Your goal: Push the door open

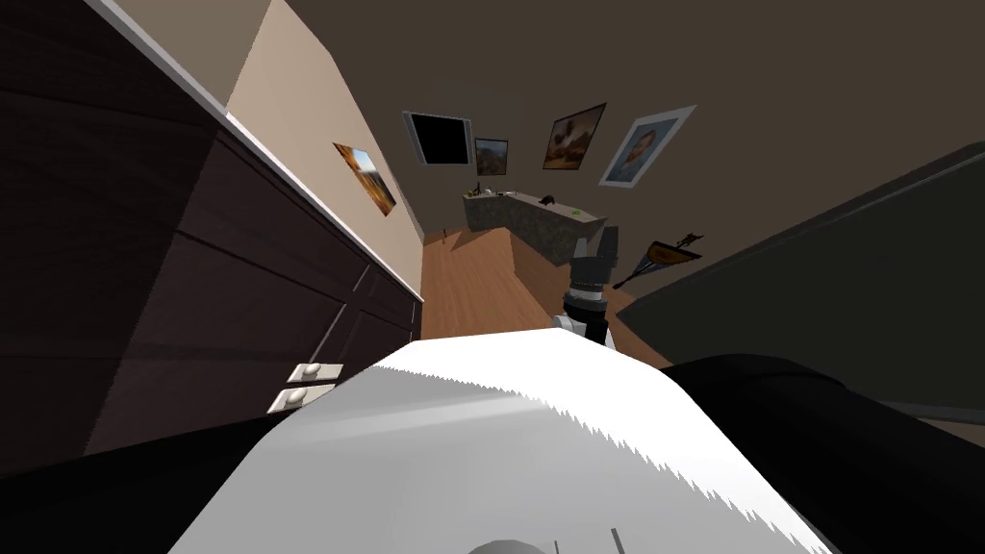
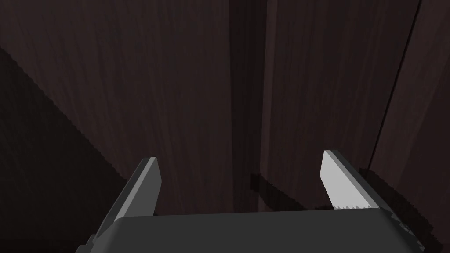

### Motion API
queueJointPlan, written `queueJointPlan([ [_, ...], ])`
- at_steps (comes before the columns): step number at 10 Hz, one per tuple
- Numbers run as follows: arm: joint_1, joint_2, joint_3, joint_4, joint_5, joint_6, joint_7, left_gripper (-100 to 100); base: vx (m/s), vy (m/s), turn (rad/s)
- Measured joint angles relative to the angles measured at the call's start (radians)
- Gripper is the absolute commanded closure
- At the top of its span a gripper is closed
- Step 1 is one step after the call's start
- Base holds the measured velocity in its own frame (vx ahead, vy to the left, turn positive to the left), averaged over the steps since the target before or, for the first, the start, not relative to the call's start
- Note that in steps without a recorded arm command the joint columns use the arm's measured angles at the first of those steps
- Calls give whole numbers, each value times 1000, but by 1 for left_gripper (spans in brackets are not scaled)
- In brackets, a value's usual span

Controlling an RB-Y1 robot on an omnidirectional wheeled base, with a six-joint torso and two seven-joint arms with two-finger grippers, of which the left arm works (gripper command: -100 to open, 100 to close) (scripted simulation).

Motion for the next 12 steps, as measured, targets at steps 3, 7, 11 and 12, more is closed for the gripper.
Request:
queueJointPlan([
  [3, -1, 10, -2, -6, 2, 2, -4, -100, -216, 64, -43],
  [7, -5, 29, -15, 10, 3, -5, -1, -100, -230, 72, -33],
  [11, -3, 55, -15, 0, 11, -7, -15, -100, -206, 79, -2],
  [12, 0, 65, -15, 10, 12, -15, -17, -100, -222, 44, -13],
])
